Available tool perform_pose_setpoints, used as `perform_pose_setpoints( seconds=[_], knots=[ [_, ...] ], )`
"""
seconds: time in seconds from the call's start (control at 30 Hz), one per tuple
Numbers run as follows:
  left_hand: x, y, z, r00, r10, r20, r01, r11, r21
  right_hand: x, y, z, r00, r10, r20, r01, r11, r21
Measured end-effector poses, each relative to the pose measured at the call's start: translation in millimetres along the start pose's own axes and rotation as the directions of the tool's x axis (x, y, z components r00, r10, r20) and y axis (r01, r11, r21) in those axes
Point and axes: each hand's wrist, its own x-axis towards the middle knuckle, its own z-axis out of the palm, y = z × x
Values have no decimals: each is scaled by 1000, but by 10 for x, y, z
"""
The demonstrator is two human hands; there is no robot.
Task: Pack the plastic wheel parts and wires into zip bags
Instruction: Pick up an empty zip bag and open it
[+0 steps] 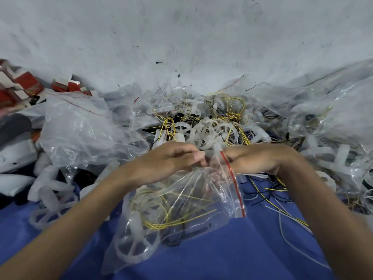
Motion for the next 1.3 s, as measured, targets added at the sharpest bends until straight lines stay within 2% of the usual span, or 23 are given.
perform_pose_setpoints(
  seconds=[0.17,0.3,0.43,0.57,0.73,0.83,0.9,0.97,1.03,1.13,1.2,1.27,1.3],
  knots=[
    [49,-257,151,992,-72,-100,85,987,133,37,84,4,1000,12,21,-14,997,77],
    [101,-294,196,977,-83,-195,71,995,-68,60,156,-7,1000,14,-26,-11,994,108],
    [156,-343,226,971,-132,-200,103,984,-148,118,116,60,1000,-23,19,25,995,-98],
    [144,-359,157,964,-179,-195,134,966,-223,164,82,126,999,-29,20,32,983,-183],
    [136,-424,89,958,-256,-131,226,952,-206,203,46,171,998,56,-27,-61,971,-233],
    [144,-410,101,943,-316,-107,293,937,-191,262,150,248,973,215,-88,-230,943,-239],
    [154,-370,111,940,-329,-84,312,934,-174,287,269,328,929,322,-180,-356,912,-205],
    [154,-335,116,934,-350,-77,334,928,-163,282,329,385,926,283,-251,-343,908,-242],
    [152,-340,106,932,-348,-105,336,934,-123,266,299,411,925,253,-282,-326,911,-253],
    [124,-361,126,934,-293,-205,294,955,-26,266,284,424,892,331,-309,-392,906,-161],
    [109,-379,175,946,-150,-287,232,933,276,276,277,451,872,349,-342,-413,901,-133],
    [83,-387,229,937,15,-349,200,798,569,300,269,480,876,350,-333,-410,903,-127],
    [66,-384,230,924,81,-373,184,763,620,303,260,478,877,358,-320,-409,906,-110]
  ],
)
